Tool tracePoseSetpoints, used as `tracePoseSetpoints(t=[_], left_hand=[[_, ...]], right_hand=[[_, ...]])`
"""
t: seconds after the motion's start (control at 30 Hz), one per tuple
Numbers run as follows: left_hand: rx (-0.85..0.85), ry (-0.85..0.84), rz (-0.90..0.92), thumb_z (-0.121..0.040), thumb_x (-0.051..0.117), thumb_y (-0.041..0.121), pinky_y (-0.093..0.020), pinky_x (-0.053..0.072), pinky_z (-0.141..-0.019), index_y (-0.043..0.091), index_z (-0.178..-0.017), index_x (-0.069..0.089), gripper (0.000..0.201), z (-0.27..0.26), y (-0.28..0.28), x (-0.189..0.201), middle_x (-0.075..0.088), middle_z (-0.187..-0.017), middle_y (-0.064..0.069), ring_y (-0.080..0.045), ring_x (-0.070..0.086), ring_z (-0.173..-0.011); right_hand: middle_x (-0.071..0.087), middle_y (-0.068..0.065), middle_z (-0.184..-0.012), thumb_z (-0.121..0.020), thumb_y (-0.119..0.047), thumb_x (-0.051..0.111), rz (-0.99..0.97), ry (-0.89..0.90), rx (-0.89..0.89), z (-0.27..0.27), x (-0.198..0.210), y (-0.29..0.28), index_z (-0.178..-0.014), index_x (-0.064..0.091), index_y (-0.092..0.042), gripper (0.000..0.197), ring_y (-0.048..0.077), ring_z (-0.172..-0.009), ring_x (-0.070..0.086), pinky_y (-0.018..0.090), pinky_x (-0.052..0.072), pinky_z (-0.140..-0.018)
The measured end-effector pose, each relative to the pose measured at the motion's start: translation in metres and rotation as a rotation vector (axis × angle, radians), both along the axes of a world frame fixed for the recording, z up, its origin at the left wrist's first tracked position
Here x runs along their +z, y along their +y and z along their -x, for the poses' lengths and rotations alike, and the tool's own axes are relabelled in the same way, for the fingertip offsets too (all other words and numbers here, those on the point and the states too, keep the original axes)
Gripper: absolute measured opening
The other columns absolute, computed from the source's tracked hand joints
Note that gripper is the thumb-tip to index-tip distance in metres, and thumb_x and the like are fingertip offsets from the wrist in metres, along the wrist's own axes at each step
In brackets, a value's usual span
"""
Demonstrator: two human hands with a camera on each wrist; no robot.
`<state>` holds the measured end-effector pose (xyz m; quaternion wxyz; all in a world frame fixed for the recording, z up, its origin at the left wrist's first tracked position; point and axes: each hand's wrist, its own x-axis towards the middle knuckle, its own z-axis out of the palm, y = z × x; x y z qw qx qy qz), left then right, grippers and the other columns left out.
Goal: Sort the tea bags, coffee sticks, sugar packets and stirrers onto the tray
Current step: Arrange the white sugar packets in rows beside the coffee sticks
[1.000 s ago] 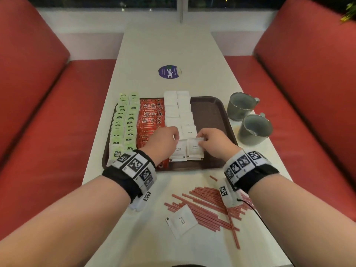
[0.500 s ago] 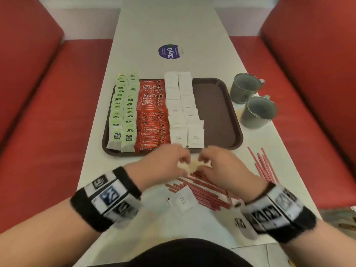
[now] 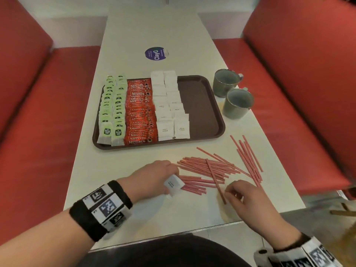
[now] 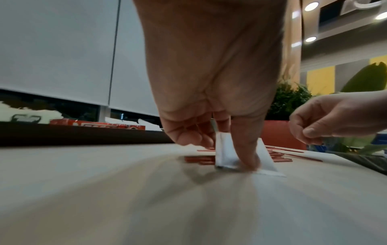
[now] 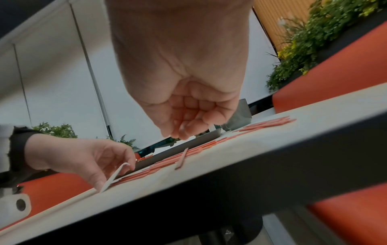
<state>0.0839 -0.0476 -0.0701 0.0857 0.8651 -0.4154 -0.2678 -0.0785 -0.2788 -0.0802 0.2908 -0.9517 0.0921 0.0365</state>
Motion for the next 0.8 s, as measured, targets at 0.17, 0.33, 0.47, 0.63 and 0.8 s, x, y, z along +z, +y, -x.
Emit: tracePoseSetpoints(t=[0.17, 0.33, 0.47, 0.63, 0.8], left_hand=[[0.299, 0.129, 0.187, -0.086, 0.064, 0.020, -0.016, 0.039, -0.061, 0.025, -0.087, 0.057, 0.009, 0.006, 0.013, 0.005, 0.057, -0.081, 0.010, -0.010, 0.052, -0.074], [0.519, 0.141, 0.373, -0.086, 0.067, 0.017, -0.009, 0.037, -0.056, 0.019, -0.082, 0.065, 0.005, 0.002, 0.017, 0.023, 0.059, -0.072, 0.004, -0.004, 0.048, -0.062], [0.479, 0.115, 0.505, -0.085, 0.068, 0.017, -0.011, 0.037, -0.057, 0.022, -0.080, 0.066, 0.007, 0.002, 0.000, 0.039, 0.058, -0.068, 0.008, 0.001, 0.049, -0.060], [0.763, 0.031, 0.701, -0.082, 0.072, 0.015, -0.009, 0.043, -0.065, 0.028, -0.100, 0.062, 0.025, -0.001, 0.012, 0.043, 0.060, -0.088, 0.013, -0.003, 0.054, -0.069], [0.947, 0.041, 0.596, -0.083, 0.071, 0.020, -0.011, 0.040, -0.062, 0.039, -0.087, 0.058, 0.023, 0.015, 0.070, 0.027, 0.063, -0.088, 0.014, -0.007, 0.055, -0.071]], right_hand=[[0.058, -0.014, -0.074, -0.086, -0.018, 0.065, -0.084, 0.063, -0.031, 0.008, 0.003, 0.005, -0.078, 0.058, -0.032, 0.017, 0.003, -0.071, 0.054, 0.016, 0.041, -0.063], [0.060, -0.016, -0.089, -0.082, -0.032, 0.071, -0.230, 0.066, 0.024, -0.026, 0.024, 0.030, -0.105, 0.059, -0.034, 0.026, 0.001, -0.078, 0.056, 0.011, 0.042, -0.069], [0.055, -0.014, -0.079, -0.084, -0.027, 0.070, -0.253, 0.032, 0.063, -0.080, 0.043, 0.057, -0.096, 0.056, -0.030, 0.018, 0.008, -0.072, 0.052, 0.011, 0.035, -0.061], [0.056, -0.002, -0.072, -0.088, -0.019, 0.065, -0.265, -0.055, 0.022, -0.143, 0.048, 0.064, -0.084, 0.060, -0.015, 0.008, 0.010, -0.065, 0.048, 0.014, 0.032, -0.053], [0.059, 0.003, -0.089, -0.092, -0.013, 0.055, -0.185, 0.030, 0.016, -0.209, 0.037, 0.062, -0.099, 0.062, -0.009, 0.011, 0.019, -0.084, 0.056, 0.022, 0.041, -0.065]])
